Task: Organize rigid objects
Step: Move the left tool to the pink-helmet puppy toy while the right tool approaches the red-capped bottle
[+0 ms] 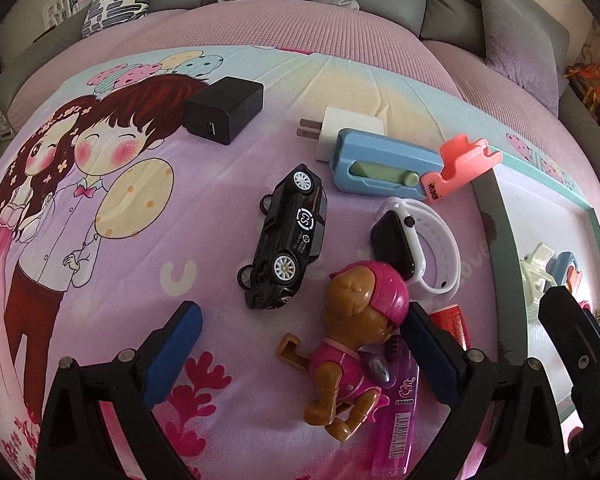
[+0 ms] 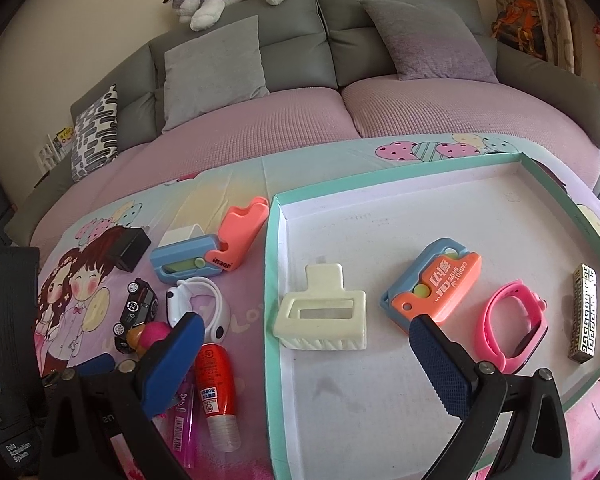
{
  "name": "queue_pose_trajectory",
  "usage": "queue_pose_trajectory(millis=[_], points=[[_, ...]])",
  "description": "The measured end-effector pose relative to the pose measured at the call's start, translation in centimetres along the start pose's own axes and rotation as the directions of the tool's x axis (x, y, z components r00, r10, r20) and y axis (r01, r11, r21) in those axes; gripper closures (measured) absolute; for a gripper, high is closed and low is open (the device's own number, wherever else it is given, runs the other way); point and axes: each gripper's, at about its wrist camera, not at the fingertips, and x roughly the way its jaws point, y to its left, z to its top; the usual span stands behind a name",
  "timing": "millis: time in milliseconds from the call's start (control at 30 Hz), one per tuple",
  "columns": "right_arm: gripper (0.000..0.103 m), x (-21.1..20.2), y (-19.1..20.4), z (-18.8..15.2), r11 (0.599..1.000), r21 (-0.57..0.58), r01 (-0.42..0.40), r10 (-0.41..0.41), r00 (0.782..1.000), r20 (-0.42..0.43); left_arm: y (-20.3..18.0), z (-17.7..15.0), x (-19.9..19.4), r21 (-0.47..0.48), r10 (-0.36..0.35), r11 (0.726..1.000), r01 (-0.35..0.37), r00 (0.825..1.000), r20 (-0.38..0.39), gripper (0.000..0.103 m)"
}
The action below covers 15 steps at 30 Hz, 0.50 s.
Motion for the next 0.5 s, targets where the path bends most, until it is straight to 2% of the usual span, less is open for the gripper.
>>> queue_pose_trajectory(millis=[133,300,500], points=[[0.0,0.0,0.5,-0.1,1.0,-0.023,-0.02,0.019,1.0,-0.014,0.9,0.1,-0.2,-0.017,0.003,1.0,-0.003,1.0,-0.006,0.004],[0.0,-0.1,1.8,-0.3,0.994,-0.101,-0.031,0.028,0.999,-0.031,2.6,0.1,-0.1,-0.023,0.072,0.997,-0.072,0.997,-0.016,0.004],[0.0,-0.2,3.6,-0.9,0.977,-0.203,-0.065,0.056,0.997,-0.047,3.9,-0.3,-0.4,-0.038,0.081,0.996,-0.082,0.996,-0.023,0.004]])
